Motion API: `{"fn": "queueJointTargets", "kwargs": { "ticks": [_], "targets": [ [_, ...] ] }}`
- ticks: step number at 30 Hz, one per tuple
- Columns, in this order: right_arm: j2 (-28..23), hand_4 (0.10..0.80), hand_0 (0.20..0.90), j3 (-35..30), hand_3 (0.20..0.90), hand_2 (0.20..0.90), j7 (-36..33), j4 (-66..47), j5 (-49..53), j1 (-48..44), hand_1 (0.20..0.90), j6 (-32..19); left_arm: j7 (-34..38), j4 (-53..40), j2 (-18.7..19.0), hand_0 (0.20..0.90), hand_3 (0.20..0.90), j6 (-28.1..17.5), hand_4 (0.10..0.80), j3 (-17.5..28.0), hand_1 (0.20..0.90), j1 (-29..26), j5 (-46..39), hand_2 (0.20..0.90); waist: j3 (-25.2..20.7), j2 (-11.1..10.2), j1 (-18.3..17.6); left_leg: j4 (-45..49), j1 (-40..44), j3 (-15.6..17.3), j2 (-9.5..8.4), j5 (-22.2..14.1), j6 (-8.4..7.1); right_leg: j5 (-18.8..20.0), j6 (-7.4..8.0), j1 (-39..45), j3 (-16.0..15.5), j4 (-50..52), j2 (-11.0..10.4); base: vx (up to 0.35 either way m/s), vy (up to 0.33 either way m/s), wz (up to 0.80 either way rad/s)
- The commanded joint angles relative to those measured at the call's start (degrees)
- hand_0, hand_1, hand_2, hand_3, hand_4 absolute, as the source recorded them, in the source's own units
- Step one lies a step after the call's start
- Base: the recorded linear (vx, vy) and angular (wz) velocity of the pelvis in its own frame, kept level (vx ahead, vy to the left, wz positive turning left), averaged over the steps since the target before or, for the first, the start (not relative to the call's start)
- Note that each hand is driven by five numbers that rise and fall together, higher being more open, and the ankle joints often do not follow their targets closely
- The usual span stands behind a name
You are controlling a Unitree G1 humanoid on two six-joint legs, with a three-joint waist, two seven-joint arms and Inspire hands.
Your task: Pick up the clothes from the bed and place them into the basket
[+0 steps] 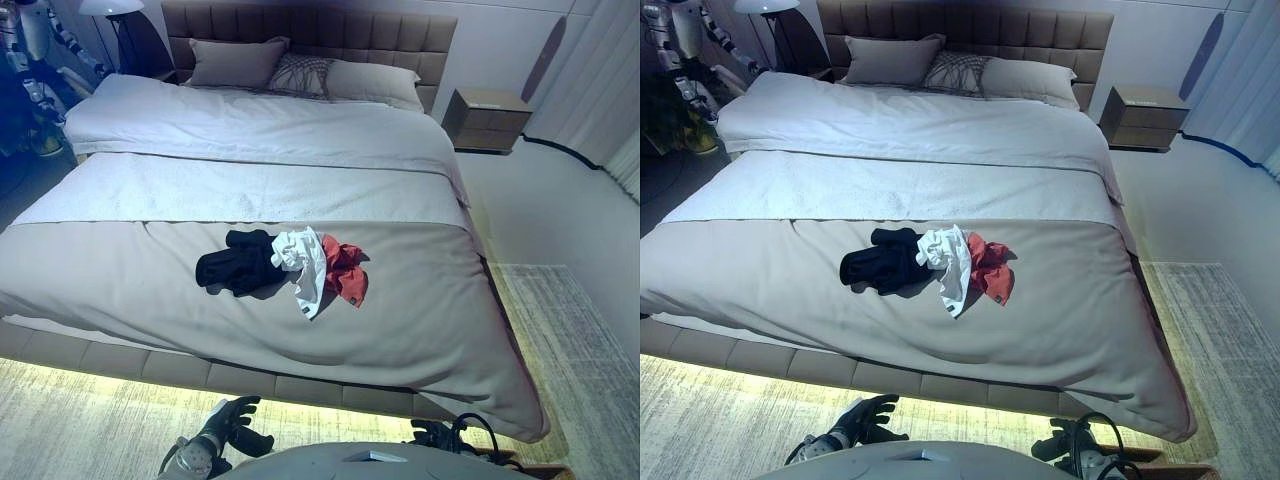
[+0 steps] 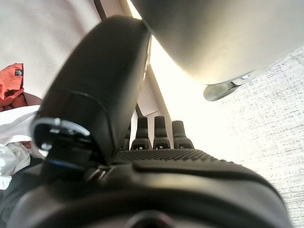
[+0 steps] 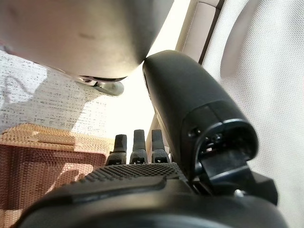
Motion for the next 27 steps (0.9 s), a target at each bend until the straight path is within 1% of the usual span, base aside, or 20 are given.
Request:
{"fn": "queueJointTargets", "kwargs": {
  "ticks": [1,3,6,8,12,17,20,21,22,23,24,25,26,27],
  "targets": [
    [0.6,0.8,0.9,0.8,0.9,0.9,0.5,0.4,-0.1,-1.4,0.9,0.0,-1.3,-0.3,-0.9,0.9,0.9,-2.1,0.8,0.5,0.9,-3.8,0.8,0.9,2.1,0.5,1.0,0.4,2.3,5.5,-1.14,-6.1,0.49,-0.7,3.05,-0.6,-3.9,3.1,-2.1,0.0,0.0,0.0],
    [0.6,0.8,0.9,0.8,0.9,0.9,0.4,0.6,0.1,-1.5,0.9,0.0,-0.6,-0.2,-1.0,0.9,0.9,-2.0,0.8,0.4,0.9,-3.7,0.2,0.9,2.1,0.6,1.0,0.4,2.2,5.5,-1.09,-6.1,0.52,-0.7,2.99,-0.7,-3.9,3.2,-2.1,0.0,0.0,0.0],
    [0.6,0.8,0.9,0.9,0.9,0.9,0.6,0.7,0.1,-1.4,0.9,-0.3,-0.1,0.0,-0.9,0.9,0.9,-0.5,0.8,1.0,0.9,-3.8,0.1,0.9,2.3,0.7,1.0,0.4,2.2,5.4,-1.11,-5.9,0.53,-0.8,2.92,-0.7,-4.0,3.3,-2.1,0.0,0.0,0.0],
    [0.7,0.8,0.9,0.7,0.9,0.9,0.7,0.9,-0.1,-1.3,0.9,-0.5,0.6,0.2,-0.9,0.9,0.9,-0.4,0.8,1.4,0.9,-3.7,0.1,0.9,2.4,0.8,1.0,0.4,2.2,5.4,-1.02,-5.9,0.48,-1.0,2.87,-0.7,-4.2,3.5,-2.1,0.03,-0.03,0.0],
    [0.9,0.8,0.9,0.6,0.9,0.9,0.7,1.5,-0.7,-0.9,0.9,-0.8,4.4,0.8,-1.1,0.9,0.9,-1.2,0.8,2.0,0.9,-3.4,1.8,0.9,2.4,0.8,1.0,0.4,2.4,5.5,-0.89,-5.8,0.42,-1.2,2.64,-0.6,-4.4,3.5,-1.9,0.038,-0.039,0.01],
    [0.6,0.8,0.9,0.8,0.9,0.9,0.7,1.8,-0.8,-1.1,0.9,-0.8,6.4,0.7,-1.4,0.9,0.9,-1.6,0.8,2.1,0.9,-3.1,1.8,0.9,3.2,0.7,1.6,1.3,2.2,5.0,-0.31,-5.2,-0.12,-1.7,1.82,-0.8,-4.3,4.2,-1.3,0.027,-0.053,0.03],
    [0.3,0.8,0.9,0.6,0.9,0.9,0.9,1.8,-1.7,-1.4,0.9,-1.0,8.0,0.6,-1.5,0.9,0.9,-2.7,0.8,2.8,0.9,-3.0,0.5,0.9,4.1,0.0,1.9,6.0,0.4,5.4,0.0,-5.7,-0.57,-1.7,1.07,-1.4,-4.6,5.1,-1.5,0.005,-0.048,0.04],
    [0.0,0.8,0.9,0.6,0.9,0.9,0.7,1.4,-2.1,-1.3,0.9,-1.0,8.2,0.3,-1.7,0.9,0.9,-3.1,0.8,3.3,0.9,-2.9,-0.4,0.9,5.1,-0.6,2.4,11.3,-2.4,5.4,0.11,-4.6,-1.2,-1.5,0.61,-1.5,-4.6,5.5,-1.7,-0.021,-0.057,0.05],
    [-0.3,0.8,0.9,0.5,0.9,0.9,0.4,1.0,-1.9,-1.2,0.9,-1.1,8.3,0.1,-1.7,0.9,0.9,-3.5,0.8,3.6,0.9,-2.9,-0.7,0.9,5.9,-1.0,2.9,15.7,-5.3,4.6,0.18,-3.1,-1.69,-1.4,0.38,-1.3,-4.6,5.6,-1.9,-0.015,-0.055,0.15],
    [-0.8,0.8,0.9,0.3,0.9,0.9,-0.1,0.5,-1.3,-1.4,0.9,-0.7,9.3,-0.2,-2.0,0.9,0.9,-4.2,0.8,4.6,0.9,-2.9,-1.6,0.9,7.2,-1.3,4.2,18.9,-9.7,2.7,-0.15,-1.1,-2.04,-1.4,0.24,-0.9,-4.3,5.6,-1.9,0.001,-0.022,0.26],
    [-1.0,0.8,0.9,0.1,0.9,0.9,-0.3,0.6,-1.0,-1.5,0.9,-0.7,9.7,-0.3,-2.0,0.9,0.9,-4.4,0.8,5.0,0.9,-2.8,-1.8,0.9,7.6,-1.2,4.5,18.6,-10.5,2.7,-0.14,-1.1,-2.04,-1.5,0.31,-0.7,-4.3,5.6,-1.8,0.037,0.024,0.26],
    [-1.2,0.8,0.9,-0.1,0.9,0.9,-0.7,1.0,-0.3,-1.8,0.9,-0.6,10.2,-0.4,-2.1,0.9,0.9,-4.7,0.8,5.7,0.9,-2.7,-2.2,0.9,8.2,-1.0,5.1,16.6,-11.2,3.5,0.01,-0.9,-2.01,-1.9,0.53,-0.3,-4.2,5.6,-1.7,0.109,0.114,0.25],
    [-1.7,0.8,0.9,-0.5,0.9,0.9,-0.9,2.0,0.4,-2.3,0.9,-0.9,10.3,-0.3,-2.0,0.9,0.9,-4.9,0.8,6.4,0.9,-2.3,-0.7,0.9,8.4,-0.3,5.7,11.1,-11.4,5.7,1.11,-0.2,-2.1,-2.5,0.85,0.6,-4.8,5.1,-1.5,0.159,0.166,0.21],
    [-1.9,0.8,0.9,-0.9,0.9,0.9,-0.9,2.7,0.3,-2.5,0.9,-1.5,10.3,-0.2,-1.8,0.9,0.9,-4.9,0.8,6.4,0.9,-2.2,0.0,0.9,8.5,0.3,6.0,7.8,-11.6,7.5,1.89,1.6,-2.55,-3.0,1.1,1.6,-5.3,4.8,-1.3,0.17,0.177,0.37]
  ]
}}
